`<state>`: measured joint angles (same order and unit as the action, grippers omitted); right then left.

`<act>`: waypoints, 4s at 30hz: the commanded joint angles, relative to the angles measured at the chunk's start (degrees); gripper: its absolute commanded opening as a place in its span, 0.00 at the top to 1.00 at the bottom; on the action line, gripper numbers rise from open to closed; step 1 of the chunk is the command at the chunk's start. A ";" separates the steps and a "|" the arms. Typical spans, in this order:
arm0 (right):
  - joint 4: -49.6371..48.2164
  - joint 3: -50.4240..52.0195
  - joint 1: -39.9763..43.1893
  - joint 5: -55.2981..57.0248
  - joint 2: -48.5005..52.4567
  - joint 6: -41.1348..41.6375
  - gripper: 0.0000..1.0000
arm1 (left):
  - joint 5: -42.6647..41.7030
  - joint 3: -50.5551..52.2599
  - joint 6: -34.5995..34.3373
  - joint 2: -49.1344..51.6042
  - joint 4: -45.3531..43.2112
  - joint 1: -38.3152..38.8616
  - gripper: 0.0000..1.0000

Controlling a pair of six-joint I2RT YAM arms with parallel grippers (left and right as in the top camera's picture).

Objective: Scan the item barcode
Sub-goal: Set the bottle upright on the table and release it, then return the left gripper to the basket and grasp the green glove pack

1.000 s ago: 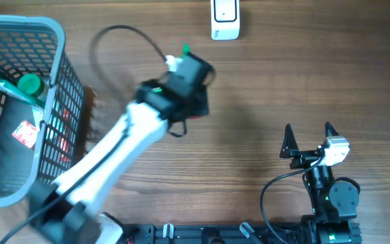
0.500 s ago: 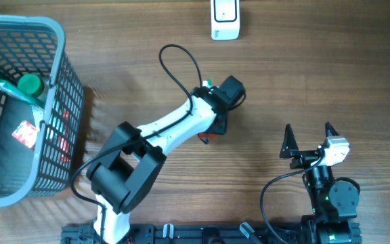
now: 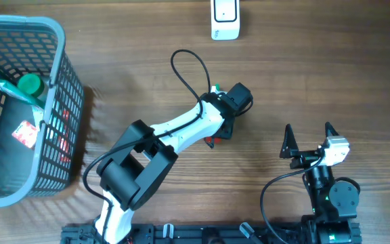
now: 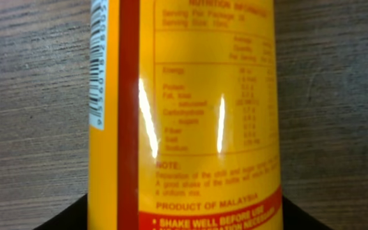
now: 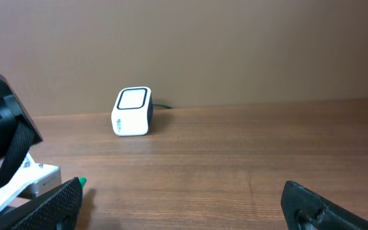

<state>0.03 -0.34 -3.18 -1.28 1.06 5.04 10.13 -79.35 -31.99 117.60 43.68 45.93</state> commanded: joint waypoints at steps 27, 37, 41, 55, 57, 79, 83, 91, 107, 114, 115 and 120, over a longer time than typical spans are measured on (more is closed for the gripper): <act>-0.17 0.04 -0.13 -0.46 -0.52 -0.50 0.00 | 21.70 -18.08 3.26 -30.47 16.81 -9.70 0.00; -0.17 0.04 -0.13 -0.46 -0.52 -0.52 0.00 | 19.06 -18.08 2.75 -50.25 9.16 -39.89 0.00; -0.17 0.04 -0.13 -0.46 -0.52 -0.52 0.00 | 11.50 -18.08 -0.92 -51.25 9.99 -55.63 0.00; -0.17 0.04 -0.13 -0.46 -0.52 -0.50 0.00 | -32.46 -18.08 -1.88 -29.07 11.15 -90.33 0.00; -0.17 0.04 -0.13 -0.46 -0.52 -0.50 0.00 | -35.04 -18.08 -1.88 -26.10 10.75 -90.75 0.00; -0.17 0.04 -0.13 -0.46 -0.50 -0.50 0.00 | -30.38 -18.05 4.66 -11.54 14.71 -83.95 0.05; -0.17 0.04 -0.13 -0.46 -0.50 -0.52 0.00 | -23.43 -18.05 4.63 -10.91 18.03 -83.27 0.55; -0.17 0.04 -0.13 -0.46 -0.52 -0.52 0.01 | -23.34 -18.08 4.61 -12.17 20.22 -85.13 0.96; -0.17 0.04 -0.13 -0.46 -0.50 -0.50 0.00 | -25.79 -31.26 1.27 -30.82 18.82 -85.20 0.96; -0.17 0.04 -0.13 -0.46 -0.50 -0.52 0.00 | -33.20 -31.26 -3.04 -40.19 13.66 -84.76 0.96; -0.17 0.04 -0.13 -0.46 -0.50 -0.50 0.00 | -34.49 -31.26 -3.02 -41.29 13.22 -84.30 0.96; -0.17 0.04 -0.13 -0.46 -0.50 -0.52 0.00 | -36.72 -31.26 -2.23 -45.31 13.16 -79.19 0.96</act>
<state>0.03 -0.34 -3.18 -1.28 1.06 5.04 -22.52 -110.06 -33.78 75.13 57.08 -37.19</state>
